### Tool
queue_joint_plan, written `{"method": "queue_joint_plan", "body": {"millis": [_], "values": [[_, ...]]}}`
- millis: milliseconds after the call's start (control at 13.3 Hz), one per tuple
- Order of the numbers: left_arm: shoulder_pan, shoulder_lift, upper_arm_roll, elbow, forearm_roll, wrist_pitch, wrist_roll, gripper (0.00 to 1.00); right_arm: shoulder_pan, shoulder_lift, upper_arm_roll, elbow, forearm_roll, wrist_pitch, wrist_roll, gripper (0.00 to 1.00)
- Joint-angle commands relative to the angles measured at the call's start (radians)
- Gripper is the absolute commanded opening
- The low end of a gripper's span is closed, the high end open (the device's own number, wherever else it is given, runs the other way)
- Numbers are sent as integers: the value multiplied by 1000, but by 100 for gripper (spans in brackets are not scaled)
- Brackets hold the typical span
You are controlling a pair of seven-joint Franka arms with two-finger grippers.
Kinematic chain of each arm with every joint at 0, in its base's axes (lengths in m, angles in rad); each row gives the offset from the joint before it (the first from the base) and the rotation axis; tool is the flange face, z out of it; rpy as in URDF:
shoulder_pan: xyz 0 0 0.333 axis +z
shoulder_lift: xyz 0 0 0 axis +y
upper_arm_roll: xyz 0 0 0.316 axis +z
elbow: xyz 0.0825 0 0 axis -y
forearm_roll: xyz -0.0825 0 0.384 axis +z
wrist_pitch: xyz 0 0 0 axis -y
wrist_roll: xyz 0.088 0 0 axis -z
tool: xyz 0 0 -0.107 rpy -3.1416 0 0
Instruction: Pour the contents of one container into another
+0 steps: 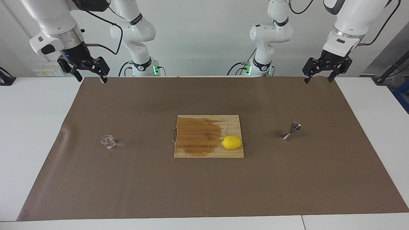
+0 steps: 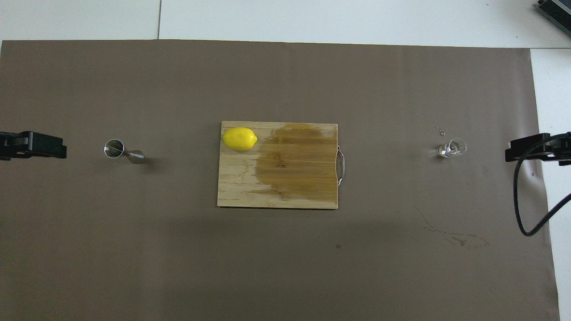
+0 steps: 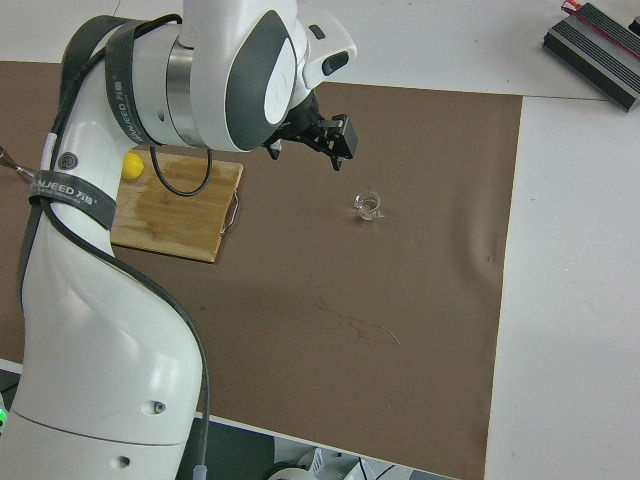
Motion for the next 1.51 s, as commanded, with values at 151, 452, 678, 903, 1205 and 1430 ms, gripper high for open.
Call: {"method": "queue_joint_plan", "body": {"millis": [151, 452, 678, 903, 1205, 1430], "values": [[69, 150, 14, 228, -175, -241, -91, 100, 52, -22, -52, -29, 4, 21, 10, 100], [205, 369, -9, 399, -349, -366, -197, 100, 40, -28, -67, -42, 4, 21, 8, 100], [333, 466, -113, 432, -469, -383, -361, 100, 43, -28, -69, -36, 6, 15, 10, 100], [454, 512, -242, 431, -573, -377, -620, 100, 52, -28, -63, -34, 16, 15, 10, 100], [529, 588, -250, 412, -656, -377, -720, 100, 52, -28, -63, -34, 18, 15, 10, 100], [600, 600, -246, 307, -770, -374, -736, 100, 52, -28, -63, -34, 20, 15, 10, 100]]}}
